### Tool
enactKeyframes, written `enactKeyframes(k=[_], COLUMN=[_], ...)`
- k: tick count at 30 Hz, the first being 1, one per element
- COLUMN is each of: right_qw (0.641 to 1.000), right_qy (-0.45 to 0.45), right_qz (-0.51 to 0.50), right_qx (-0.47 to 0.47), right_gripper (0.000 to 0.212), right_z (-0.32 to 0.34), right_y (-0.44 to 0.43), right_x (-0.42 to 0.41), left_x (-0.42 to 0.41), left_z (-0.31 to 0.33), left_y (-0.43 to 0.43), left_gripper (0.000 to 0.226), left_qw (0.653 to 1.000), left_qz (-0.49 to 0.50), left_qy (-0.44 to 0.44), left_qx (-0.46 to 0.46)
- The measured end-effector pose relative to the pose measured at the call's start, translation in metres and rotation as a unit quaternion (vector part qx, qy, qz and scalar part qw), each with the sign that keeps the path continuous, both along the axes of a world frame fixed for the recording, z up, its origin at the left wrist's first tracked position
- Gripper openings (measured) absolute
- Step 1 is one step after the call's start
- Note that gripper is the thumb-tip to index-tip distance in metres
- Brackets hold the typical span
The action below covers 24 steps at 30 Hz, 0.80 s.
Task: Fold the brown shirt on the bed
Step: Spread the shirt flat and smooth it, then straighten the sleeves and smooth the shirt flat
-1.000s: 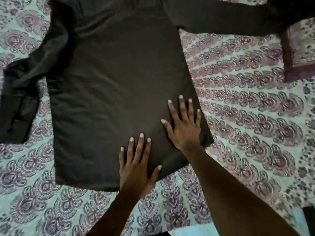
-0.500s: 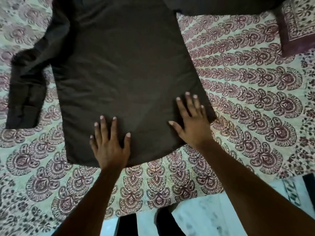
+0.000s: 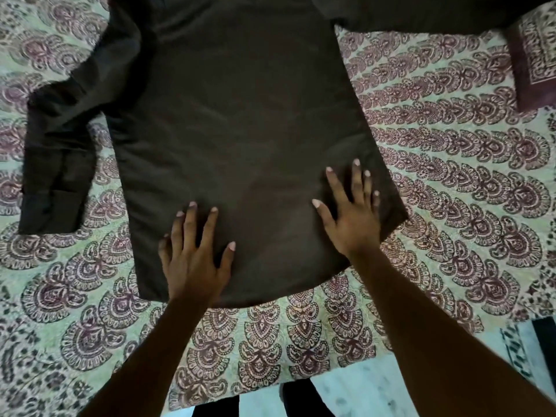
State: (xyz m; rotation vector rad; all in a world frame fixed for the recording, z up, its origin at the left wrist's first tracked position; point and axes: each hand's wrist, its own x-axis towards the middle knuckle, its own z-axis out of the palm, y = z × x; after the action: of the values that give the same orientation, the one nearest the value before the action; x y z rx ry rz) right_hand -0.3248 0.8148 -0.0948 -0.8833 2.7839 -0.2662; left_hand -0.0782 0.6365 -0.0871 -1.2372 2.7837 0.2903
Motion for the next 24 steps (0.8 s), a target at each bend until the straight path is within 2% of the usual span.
enactKeyframes(k=[1,4,7,10,13,15,17,21,22,24], right_qw=[1.000,0.985,0.979,0.991,0.994,0.982,0.972,0.931,0.925,0.952], right_qy=[0.007,0.022,-0.013,-0.008,-0.007,-0.018,-0.012,-0.005,0.005,0.023], right_qz=[-0.021,-0.165,-0.184,-0.100,0.082,0.166,0.207,0.362,0.378,0.302], right_qx=[0.018,0.042,0.084,0.090,0.077,0.087,0.111,0.048,0.036,0.037], right_gripper=[0.072,0.079,0.084,0.086,0.079,0.076,0.076,0.073,0.071,0.072], right_z=[-0.005,-0.009,0.000,0.016,0.024,0.017,0.004,0.006,0.009,0.012], right_y=[0.001,0.015,0.019,-0.009,-0.056,-0.084,-0.097,-0.128,-0.142,-0.175], right_x=[0.000,0.011,0.018,0.026,0.058,0.098,0.143,0.176,0.171,0.153], left_x=[0.006,0.027,0.048,0.054,0.050,0.056,0.067,0.090,0.092,0.089], left_z=[-0.004,-0.008,-0.007,-0.002,0.004,0.001,-0.003,-0.007,-0.007,-0.005], left_y=[-0.005,-0.010,-0.006,-0.015,-0.046,-0.075,-0.098,-0.131,-0.138,-0.153], left_gripper=[0.072,0.069,0.067,0.066,0.065,0.066,0.067,0.062,0.061,0.060], left_qw=[1.000,0.999,0.998,0.995,0.995,0.996,0.993,0.986,0.984,0.980], left_qz=[-0.019,-0.047,-0.044,-0.036,-0.033,-0.050,-0.088,-0.152,-0.162,-0.184], left_qy=[-0.001,0.016,0.023,0.050,0.053,0.044,0.039,0.039,0.046,0.060], left_qx=[-0.003,0.009,0.035,0.073,0.073,0.064,0.068,0.065,0.065,0.053])
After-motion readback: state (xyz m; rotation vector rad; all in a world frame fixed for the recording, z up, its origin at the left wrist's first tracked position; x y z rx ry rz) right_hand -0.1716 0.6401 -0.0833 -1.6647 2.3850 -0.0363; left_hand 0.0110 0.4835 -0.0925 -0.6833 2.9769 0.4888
